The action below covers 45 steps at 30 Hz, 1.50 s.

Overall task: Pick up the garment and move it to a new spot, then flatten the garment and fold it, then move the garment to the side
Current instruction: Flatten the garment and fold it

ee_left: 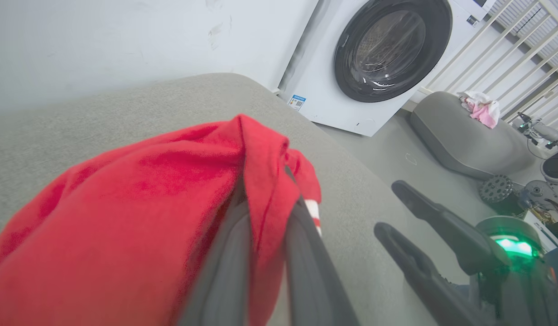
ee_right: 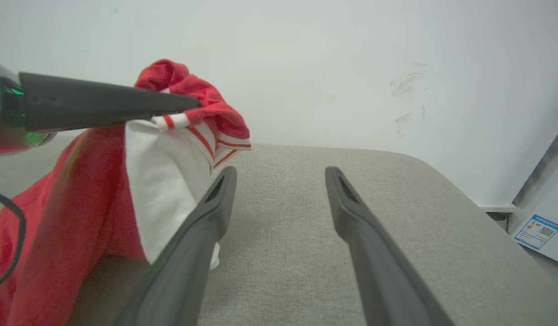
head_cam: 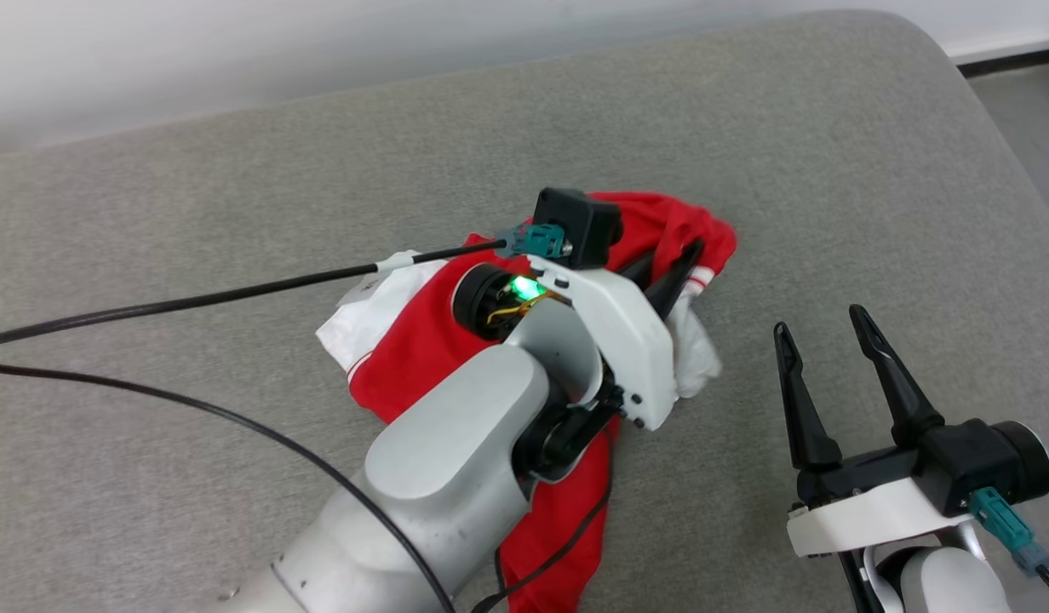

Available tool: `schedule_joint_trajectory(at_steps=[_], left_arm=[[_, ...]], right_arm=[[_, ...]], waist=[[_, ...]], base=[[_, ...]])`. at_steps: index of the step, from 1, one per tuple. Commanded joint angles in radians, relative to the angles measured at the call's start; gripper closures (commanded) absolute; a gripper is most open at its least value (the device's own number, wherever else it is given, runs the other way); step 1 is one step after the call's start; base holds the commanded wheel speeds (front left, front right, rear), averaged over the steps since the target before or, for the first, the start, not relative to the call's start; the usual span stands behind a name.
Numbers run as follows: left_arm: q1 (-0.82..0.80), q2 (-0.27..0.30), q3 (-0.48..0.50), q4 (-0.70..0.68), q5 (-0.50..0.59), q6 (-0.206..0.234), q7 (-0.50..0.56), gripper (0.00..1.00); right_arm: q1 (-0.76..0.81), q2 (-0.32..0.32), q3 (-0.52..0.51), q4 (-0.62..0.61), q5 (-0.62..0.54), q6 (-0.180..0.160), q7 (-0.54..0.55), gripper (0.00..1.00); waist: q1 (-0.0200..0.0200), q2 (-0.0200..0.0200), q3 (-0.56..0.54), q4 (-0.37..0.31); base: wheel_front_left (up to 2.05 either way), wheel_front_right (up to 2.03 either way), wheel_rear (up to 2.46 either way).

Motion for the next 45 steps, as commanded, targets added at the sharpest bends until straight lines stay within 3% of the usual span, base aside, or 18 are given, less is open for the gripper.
schedule_joint_trajectory(at_steps=[1,2,3,4,7,13,18,22,25,30,37,41,45], left_arm=[[-0.019,-0.002,-0.005,-0.004,-0.009,0.007,-0.014,1.0],[-0.032,-0.001,-0.02,-0.002,-0.026,0.021,-0.034,1.0],[-0.046,-0.001,-0.042,0.003,-0.035,0.031,-0.055,0.14],[-0.053,-0.001,-0.063,0.01,-0.057,0.039,-0.071,0.0],[-0.088,-0.001,-0.135,0.041,-0.093,0.049,-0.089,0.0],[-0.125,-0.001,-0.219,0.111,-0.13,0.021,-0.151,0.0],[-0.158,-0.001,-0.213,0.184,-0.106,0.012,-0.261,0.0],[-0.164,0.038,-0.166,0.219,-0.1,0.01,-0.319,0.0],[-0.169,0.099,-0.109,0.206,-0.077,0.03,-0.341,0.0],[-0.088,0.25,-0.036,0.151,-0.052,0.055,-0.347,0.0],[0.121,0.437,0.052,-0.026,0.001,0.14,-0.346,0.0],[0.284,0.489,0.1,-0.15,0.009,0.201,-0.347,0.0],[0.381,0.516,0.087,-0.237,0.003,0.225,-0.333,0.0]], right_arm=[[-0.008,-0.001,0.001,-0.003,0.005,0.0,-0.002,0.0],[-0.01,0.0,0.005,-0.003,0.008,0.0,-0.002,0.0],[-0.013,0.0,0.008,-0.004,0.009,0.0,-0.002,0.0],[-0.014,0.0,0.011,-0.005,0.013,0.0,-0.002,0.0],[-0.022,-0.001,0.014,-0.005,0.017,0.0,-0.002,0.0],[-0.021,0.0,-0.01,-0.001,0.011,0.0,-0.002,0.0],[-0.005,0.0,-0.03,0.008,-0.009,0.0,-0.002,0.0],[0.013,-0.001,-0.057,0.011,-0.025,0.0,-0.002,0.0],[0.031,-0.001,-0.064,0.014,-0.033,0.0,-0.002,0.0],[0.054,-0.001,-0.069,0.017,-0.035,0.0,-0.002,0.0],[0.085,-0.001,-0.078,0.01,-0.039,0.0,-0.002,0.0],[0.083,-0.001,-0.091,0.003,-0.032,0.0,-0.002,0.0],[0.078,-0.001,-0.095,-0.008,-0.027,0.0,-0.002,0.0]], waist=[[-0.0001,0.0,0.01,-0.011],[-0.0001,0.0,0.016,-0.017],[-0.0001,0.0,0.023,-0.022],[-0.0001,0.0,0.029,-0.026],[-0.0001,0.0,0.047,-0.031],[-0.0001,0.0,0.046,0.001],[-0.0001,0.0,-0.009,0.058],[-0.0001,0.0,-0.064,0.114],[-0.0001,0.0,-0.101,0.143],[-0.0001,0.0,-0.149,0.172],[-0.0001,0.0,-0.169,0.19],[-0.0001,0.0,-0.162,0.187],[-0.0001,0.0,-0.136,0.182]], base=[[0.0,0.0,0.0],[0.0,0.0,0.0],[0.0,0.0,0.0],[0.0,0.0,0.0],[0.0,0.0,0.0],[0.0,0.0,0.0],[0.0,0.0,0.0],[0.0,0.0,0.0],[0.0,0.0,0.0],[0.0,0.0,0.0],[0.0,0.0,0.0],[0.0,0.0,0.0],[0.0,0.0,0.0]])
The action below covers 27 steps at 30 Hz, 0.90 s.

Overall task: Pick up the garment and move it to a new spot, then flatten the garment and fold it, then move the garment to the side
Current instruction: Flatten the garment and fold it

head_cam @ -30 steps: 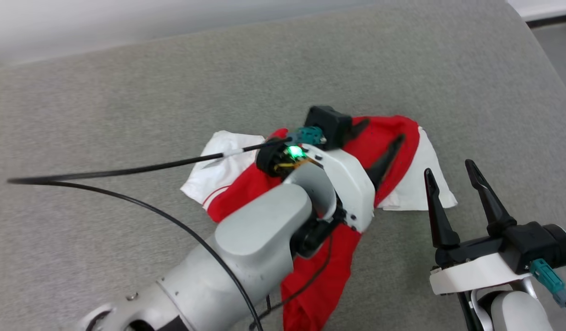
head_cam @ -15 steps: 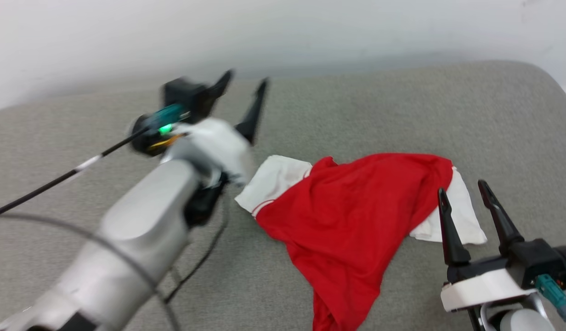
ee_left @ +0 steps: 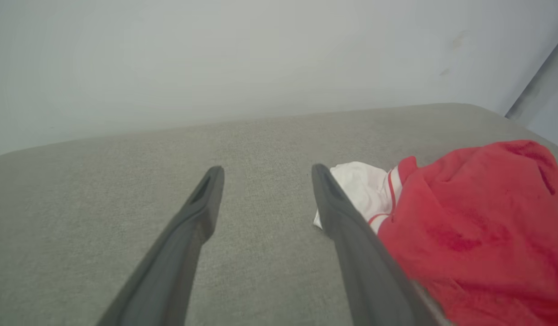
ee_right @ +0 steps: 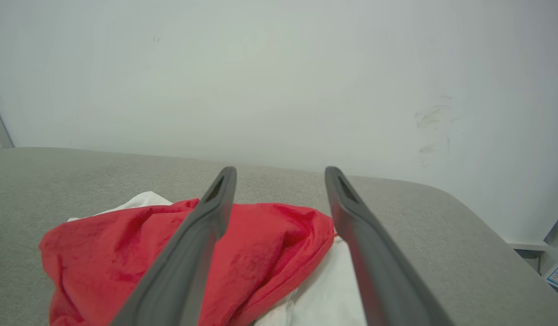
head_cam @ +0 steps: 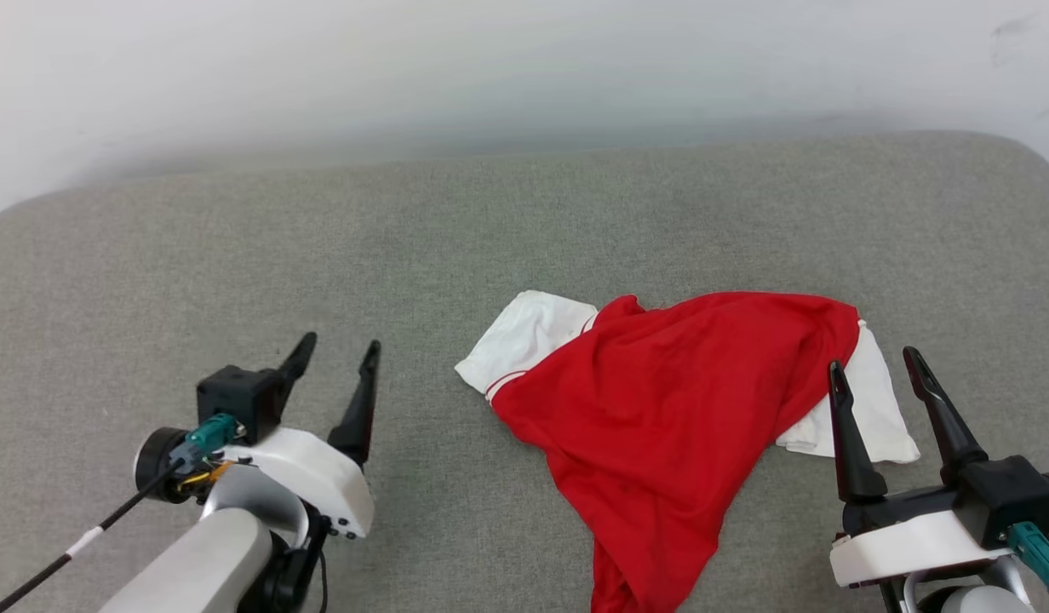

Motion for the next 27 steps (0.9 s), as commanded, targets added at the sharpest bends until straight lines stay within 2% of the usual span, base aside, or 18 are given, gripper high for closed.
schedule_joint_trajectory(at_steps=[1,7,10,15,21,27], left_arm=[[-0.001,0.008,-0.007,-0.023,0.007,0.004,0.015,0.0],[-0.066,0.011,-0.057,-0.087,-0.007,-0.003,0.178,0.0],[-0.135,-0.001,-0.096,-0.086,-0.015,-0.018,0.313,0.0],[-0.259,-0.032,-0.139,-0.036,-0.012,-0.03,0.478,0.0],[-0.366,-0.068,-0.177,0.052,-0.02,-0.062,0.607,0.0],[-0.394,-0.09,-0.229,0.154,-0.002,-0.087,0.671,0.0]], right_arm=[[-0.005,-0.001,-0.001,-0.005,0.008,-0.001,-0.002,0.0],[-0.027,-0.001,0.005,-0.016,0.003,-0.001,-0.002,0.0],[-0.039,-0.001,0.011,-0.019,-0.005,0.0,-0.002,0.0],[-0.061,-0.001,0.016,-0.024,-0.01,0.0,-0.002,0.0],[-0.084,-0.001,0.017,-0.037,-0.015,-0.001,-0.002,0.0],[-0.094,-0.001,0.008,-0.046,-0.018,-0.001,-0.002,0.0]], waist=[[0.0001,0.0,0.018,-0.003],[0.0001,0.0,0.092,-0.014],[0.0001,0.0,0.134,-0.018],[0.0001,0.0,0.193,-0.031],[0.0001,0.0,0.249,-0.049],[0.0001,0.0,0.275,-0.055]], base=[[0.0,0.0,0.0],[0.0,0.0,0.0],[0.0,0.0,0.0],[0.0,0.0,0.0],[0.0,0.0,0.0],[0.0,0.0,0.0]])
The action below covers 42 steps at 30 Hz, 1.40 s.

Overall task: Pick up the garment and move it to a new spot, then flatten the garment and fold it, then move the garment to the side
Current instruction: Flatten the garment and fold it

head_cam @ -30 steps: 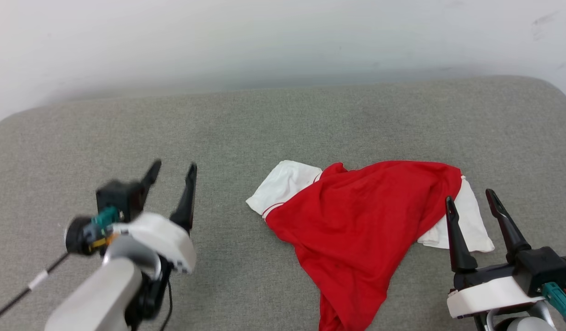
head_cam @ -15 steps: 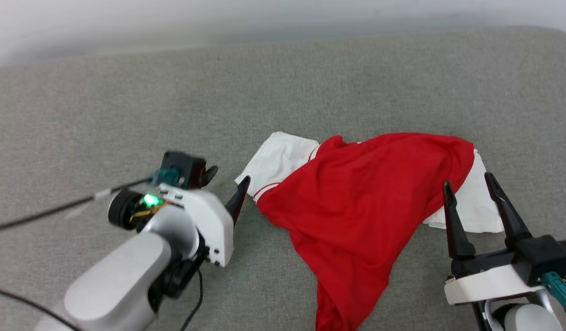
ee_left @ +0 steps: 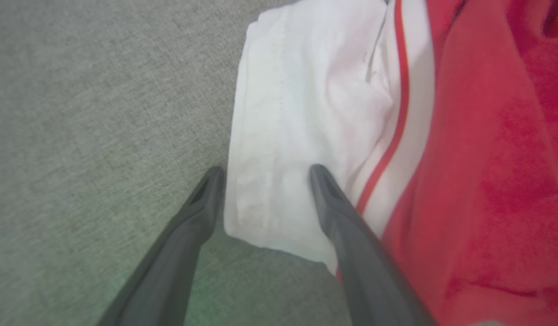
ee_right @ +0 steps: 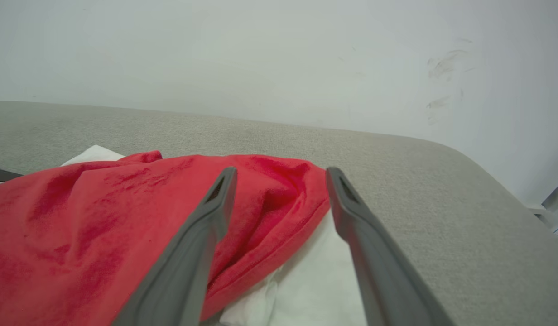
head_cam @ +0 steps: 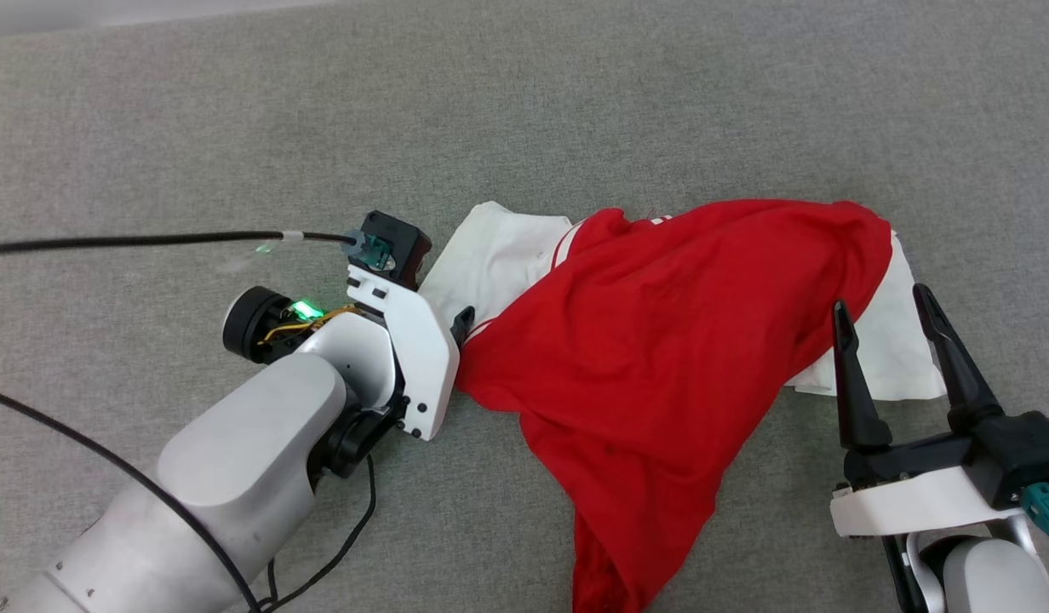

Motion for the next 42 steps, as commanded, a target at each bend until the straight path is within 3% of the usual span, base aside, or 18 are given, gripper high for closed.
schedule_joint_trajectory(at_steps=[1,2,3,7,12,18,23,27,28,29,30,37,42], left_arm=[[0.011,-0.005,-0.015,0.026,-0.005,-0.008,0.015,0.56],[0.017,-0.009,-0.013,0.039,-0.009,-0.007,0.007,0.96],[0.022,-0.012,-0.013,0.047,-0.008,-0.01,-0.004,1.0],[0.034,-0.021,0.007,0.067,-0.01,-0.01,-0.067,1.0],[0.053,-0.018,0.077,0.067,-0.003,0.021,-0.236,1.0],[0.136,0.02,0.182,0.015,-0.029,0.095,-0.416,1.0],[0.234,0.074,0.246,-0.033,-0.057,0.144,-0.499,1.0],[0.333,0.097,0.254,-0.024,-0.091,0.165,-0.502,1.0],[0.352,0.096,0.256,-0.02,-0.101,0.165,-0.502,0.93],[0.371,0.097,0.253,-0.016,-0.106,0.166,-0.5,0.25],[0.388,0.098,0.249,-0.011,-0.107,0.168,-0.505,0.0],[0.456,0.073,0.28,0.009,-0.083,0.129,-0.652,0.0],[0.474,0.062,0.373,-0.126,0.085,0.091,-0.677,0.0]], right_arm=[[-0.01,-0.001,0.0,-0.005,-0.005,-0.001,-0.002,0.0],[-0.009,-0.001,0.0,-0.004,-0.005,-0.001,-0.002,0.0],[-0.006,-0.001,-0.003,-0.004,-0.005,-0.001,-0.002,0.0],[0.002,-0.001,-0.005,0.003,-0.012,-0.001,-0.002,0.0],[0.009,-0.001,-0.006,0.011,-0.022,-0.001,-0.002,0.0],[0.033,-0.001,0.0,0.031,-0.024,-0.001,-0.002,0.0],[0.046,-0.001,0.003,0.036,-0.022,0.0,-0.002,0.0],[0.046,-0.001,0.004,0.041,-0.02,0.0,-0.002,0.0],[0.045,-0.001,0.003,0.042,-0.019,-0.001,-0.002,0.0],[0.044,-0.001,0.0,0.043,-0.017,-0.001,-0.002,0.0],[0.045,-0.001,0.0,0.044,-0.017,-0.001,-0.002,0.0],[0.052,0.0,-0.023,0.042,-0.004,0.0,-0.002,0.0],[0.064,-0.001,-0.028,0.027,-0.046,0.0,-0.002,0.0]], waist=[[-0.0001,0.0,0.002,-0.001],[-0.0001,0.0,0.001,0.0],[-0.0001,0.0,-0.001,0.003],[-0.0001,0.0,-0.017,0.018],[-0.0001,0.0,-0.065,0.052],[-0.0001,0.0,-0.13,0.091],[-0.0001,0.0,-0.157,0.112],[-0.0001,0.0,-0.161,0.117],[-0.0001,0.0,-0.161,0.117],[-0.0001,0.0,-0.161,0.117],[-0.0001,0.0,-0.162,0.117],[-0.0001,0.0,-0.215,0.101],[-0.0001,0.0,-0.249,0.106]], base=[[0.0,0.0,0.0],[0.0,0.0,0.0],[0.0,0.0,0.0],[0.0,0.0,0.0],[0.0,0.0,0.0],[0.0,0.0,0.0],[0.0,0.0,0.0],[0.0,0.0,0.0],[0.0,0.0,0.0],[0.0,0.0,0.0],[0.0,0.0,0.0],[0.0,0.0,0.0],[0.0,0.0,0.0]])
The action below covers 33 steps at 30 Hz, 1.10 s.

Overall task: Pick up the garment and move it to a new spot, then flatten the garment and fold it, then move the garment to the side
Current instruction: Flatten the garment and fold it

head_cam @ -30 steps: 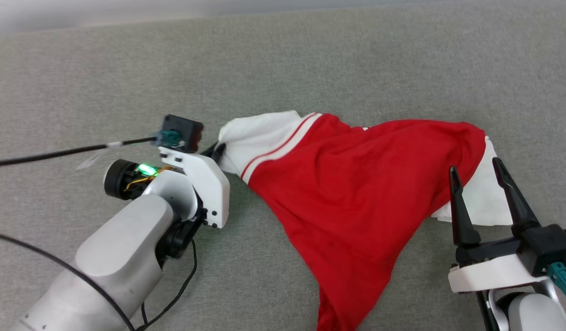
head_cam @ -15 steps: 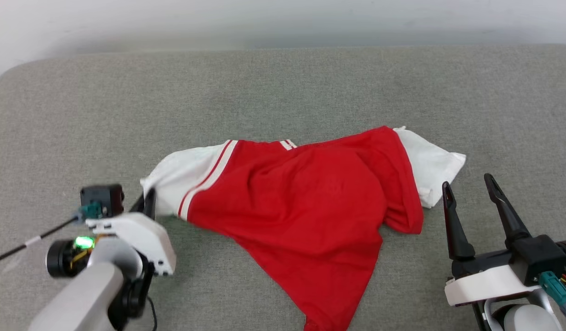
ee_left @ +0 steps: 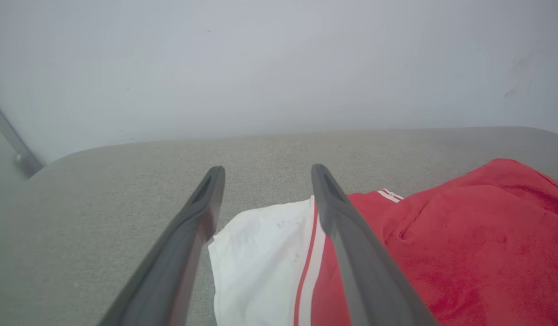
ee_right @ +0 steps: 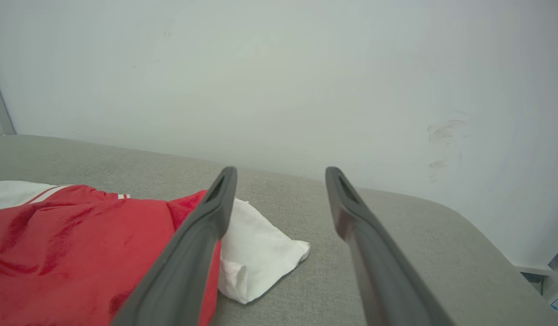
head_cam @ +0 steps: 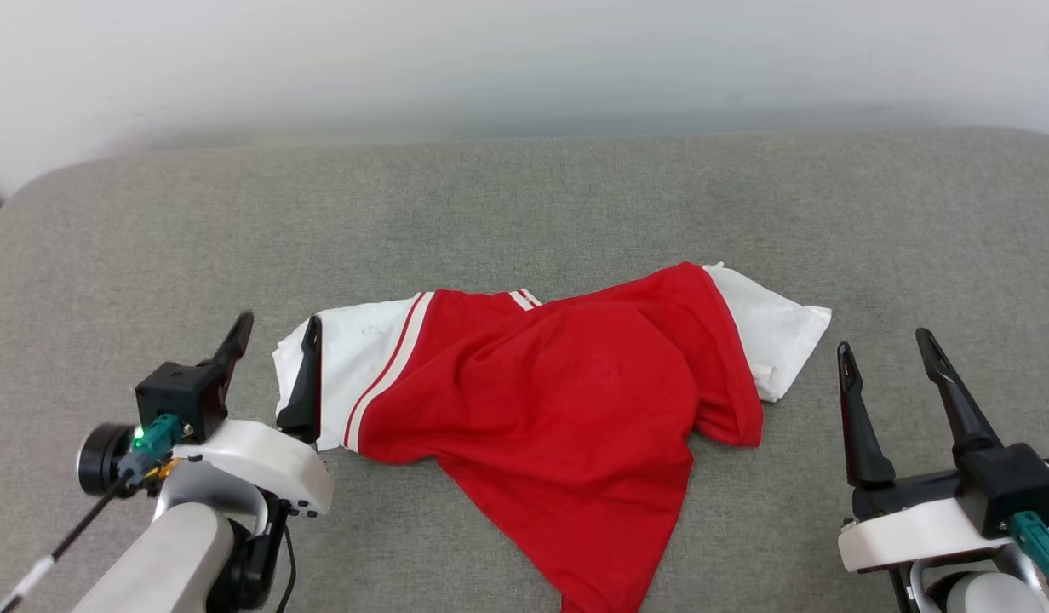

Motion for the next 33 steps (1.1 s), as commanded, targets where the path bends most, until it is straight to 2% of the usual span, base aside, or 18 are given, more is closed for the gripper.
schedule_joint_trajectory(at_steps=[1,4,6,8,11,18,20,25,26,30,33], left_arm=[[0.032,-0.004,0.012,-0.024,0.041,-0.004,-0.006,0.0],[0.085,-0.03,0.08,-0.114,0.134,-0.008,-0.005,0.0],[0.119,-0.043,0.108,-0.149,0.176,-0.021,-0.005,0.0],[0.151,-0.058,0.123,-0.17,0.205,-0.034,-0.005,0.0],[0.175,-0.082,0.142,-0.189,0.232,-0.058,-0.005,0.0],[0.171,-0.133,0.175,-0.179,0.27,-0.112,-0.005,0.0],[0.164,-0.139,0.177,-0.16,0.282,-0.126,-0.005,0.0],[0.135,-0.172,0.19,-0.139,0.308,-0.157,-0.005,0.0],[0.12,-0.194,0.202,-0.134,0.322,-0.177,-0.005,0.0],[0.103,-0.221,0.211,-0.119,0.339,-0.202,-0.005,0.0],[0.092,-0.239,0.224,-0.114,0.351,-0.219,-0.005,0.0]], right_arm=[[0.007,-0.001,-0.003,-0.007,-0.015,-0.001,-0.002,0.0],[0.015,-0.001,-0.002,-0.002,-0.023,-0.001,-0.001,0.0],[0.013,-0.005,0.034,0.017,-0.003,0.0,0.046,0.0],[-0.003,-0.043,0.085,0.032,0.051,-0.001,0.149,0.0],[-0.048,-0.136,0.151,0.018,0.118,-0.001,0.327,0.0],[-0.174,-0.312,0.194,0.012,0.262,0.0,0.746,0.0],[-0.204,-0.381,0.237,0.011,0.284,-0.001,0.848,0.0],[-0.291,-0.422,0.196,0.048,0.374,-0.001,1.037,0.0],[-0.322,-0.428,0.184,0.091,0.391,0.0,1.113,0.0],[-0.348,-0.45,0.19,0.144,0.393,-0.001,1.144,0.0],[-0.363,-0.436,0.195,0.185,0.405,-0.001,1.14,0.0]], waist=[[0.0,-0.0001,-0.008,0.004],[0.0,-0.0001,-0.015,0.012],[0.0,-0.0001,-0.016,0.02],[0.0,-0.0001,-0.015,0.029],[0.0,-0.0001,-0.005,0.045],[0.0,-0.0001,0.045,0.09],[0.0,-0.0001,0.061,0.107],[0.0,-0.0001,0.106,0.146],[0.0,-0.0001,0.133,0.172],[0.0,-0.0001,0.167,0.199],[0.0,-0.0001,0.188,0.215]], base=[[0.0,0.0,0.0],[0.0,0.0,0.0],[0.0,0.0,0.0],[0.0,0.0,0.0],[0.0,0.0,0.0],[0.0,0.0,0.0],[0.0,0.0,0.0],[0.0,0.0,0.0],[0.0,0.0,0.0],[0.0,0.0,0.0],[0.0,0.0,0.0]])
